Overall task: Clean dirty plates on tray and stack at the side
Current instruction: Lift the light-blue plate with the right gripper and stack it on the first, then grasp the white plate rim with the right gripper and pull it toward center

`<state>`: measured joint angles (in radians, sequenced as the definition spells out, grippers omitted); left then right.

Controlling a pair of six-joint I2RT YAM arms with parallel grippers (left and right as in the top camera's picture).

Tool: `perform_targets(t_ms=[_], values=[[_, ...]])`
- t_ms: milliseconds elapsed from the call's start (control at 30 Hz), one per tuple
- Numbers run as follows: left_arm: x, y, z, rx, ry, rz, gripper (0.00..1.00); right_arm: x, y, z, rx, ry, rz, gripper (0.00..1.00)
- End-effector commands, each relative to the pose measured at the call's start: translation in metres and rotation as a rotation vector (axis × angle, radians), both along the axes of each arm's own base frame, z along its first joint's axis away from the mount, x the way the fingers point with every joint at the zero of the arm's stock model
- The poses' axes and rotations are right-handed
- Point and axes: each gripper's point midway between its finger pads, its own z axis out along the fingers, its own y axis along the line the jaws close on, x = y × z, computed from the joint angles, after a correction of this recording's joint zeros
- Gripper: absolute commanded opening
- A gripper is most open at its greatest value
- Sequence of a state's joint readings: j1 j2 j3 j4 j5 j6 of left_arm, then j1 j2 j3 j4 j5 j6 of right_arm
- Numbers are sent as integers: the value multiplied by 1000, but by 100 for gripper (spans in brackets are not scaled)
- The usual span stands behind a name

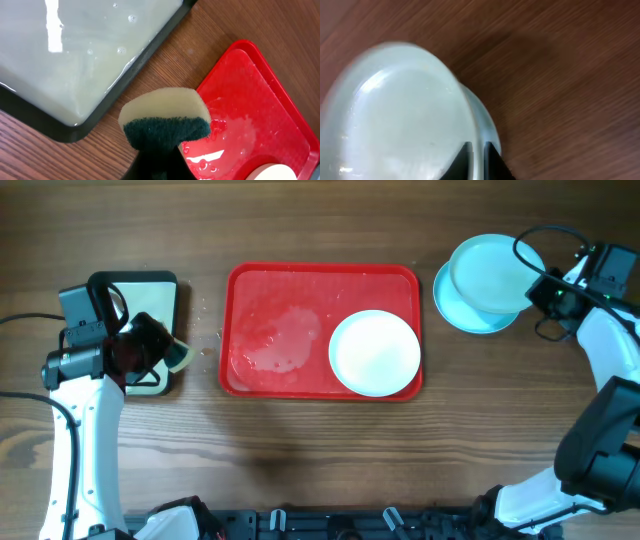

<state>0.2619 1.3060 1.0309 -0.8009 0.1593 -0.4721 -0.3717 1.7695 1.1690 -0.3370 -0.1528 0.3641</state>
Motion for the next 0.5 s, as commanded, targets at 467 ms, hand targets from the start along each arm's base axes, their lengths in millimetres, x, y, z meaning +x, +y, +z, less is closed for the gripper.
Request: perform_targets(t_ms=[467], values=[[1, 0, -2, -1, -2, -18, 4, -11, 210, -22, -15, 25, 901, 70]])
